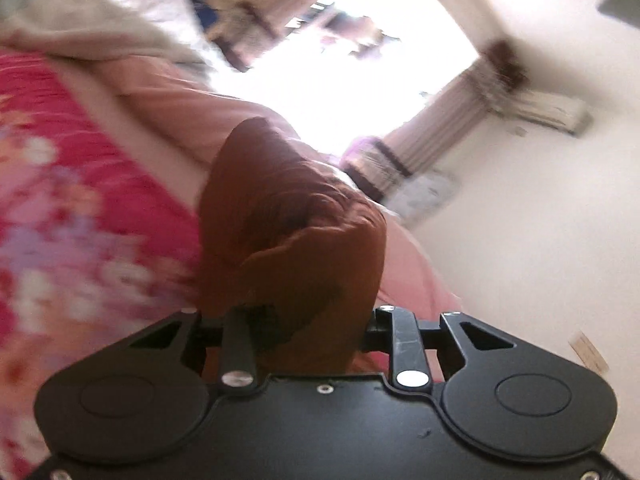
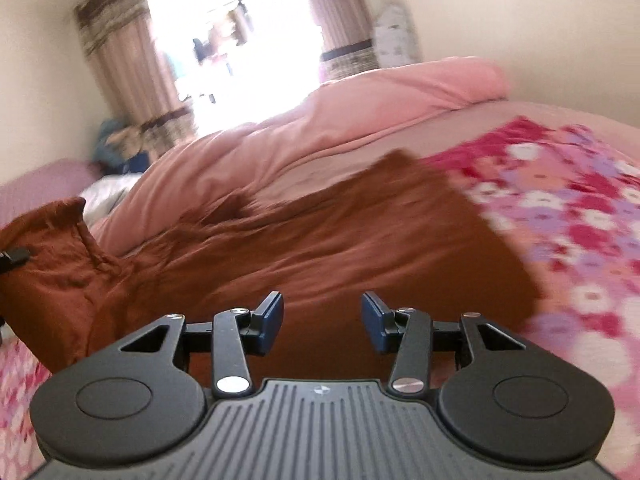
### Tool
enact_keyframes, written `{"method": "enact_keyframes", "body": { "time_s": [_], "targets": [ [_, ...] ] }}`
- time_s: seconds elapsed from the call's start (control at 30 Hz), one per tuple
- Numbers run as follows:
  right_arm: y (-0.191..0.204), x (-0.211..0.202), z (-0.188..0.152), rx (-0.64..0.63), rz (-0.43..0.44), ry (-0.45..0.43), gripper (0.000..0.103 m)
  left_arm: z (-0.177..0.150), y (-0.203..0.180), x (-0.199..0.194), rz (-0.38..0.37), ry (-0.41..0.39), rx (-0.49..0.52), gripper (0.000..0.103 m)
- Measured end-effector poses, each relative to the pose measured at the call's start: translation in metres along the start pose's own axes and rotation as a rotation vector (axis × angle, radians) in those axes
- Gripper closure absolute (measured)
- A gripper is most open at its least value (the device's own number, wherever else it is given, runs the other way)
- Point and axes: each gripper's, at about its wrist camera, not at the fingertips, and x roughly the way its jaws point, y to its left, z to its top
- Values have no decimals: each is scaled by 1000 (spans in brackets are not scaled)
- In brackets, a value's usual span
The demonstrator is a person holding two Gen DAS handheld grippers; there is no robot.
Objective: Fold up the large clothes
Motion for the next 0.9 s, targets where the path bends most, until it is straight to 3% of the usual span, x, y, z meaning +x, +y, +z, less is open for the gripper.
{"method": "enact_keyframes", "body": {
  "time_s": [0.17, 0.3, 0.4, 0.47, 0.5, 0.53, 0.57, 0.63, 0.77, 0.83, 0.9],
  "targets": [
    [-49, -24, 8, 44, -55, -38, 49, -45, -84, 44, -175, 111, 84, 78],
    [-77, -37, 12, 72, -82, -53, 49, -102, -129, 94, -286, 242, 103, 78],
    [-95, -40, 12, 83, -105, -52, 49, -150, -137, 139, -268, 366, 107, 76],
    [-106, -39, 11, 93, -120, -44, 49, -187, -132, 178, -203, 503, 117, 63],
    [-110, -38, 10, 99, -132, -38, 49, -199, -130, 192, -203, 555, 131, 51],
    [-113, -39, 9, 103, -140, -32, 49, -210, -126, 201, -219, 571, 146, 49],
    [-116, -39, 9, 106, -142, -30, 49, -213, -125, 200, -236, 549, 160, 45],
    [-119, -41, 8, 112, -145, -30, 49, -207, -128, 196, -305, 550, 137, 28],
    [-118, -47, 9, 110, -136, -38, 49, -183, -135, 189, -388, 618, 58, 27],
    [-115, -50, 10, 121, -122, -41, 49, -168, -134, 176, -403, 608, 75, 27],
    [-112, -55, 11, 135, -89, -48, 49, -151, -132, 146, -408, 547, 143, 27]
  ]
}}
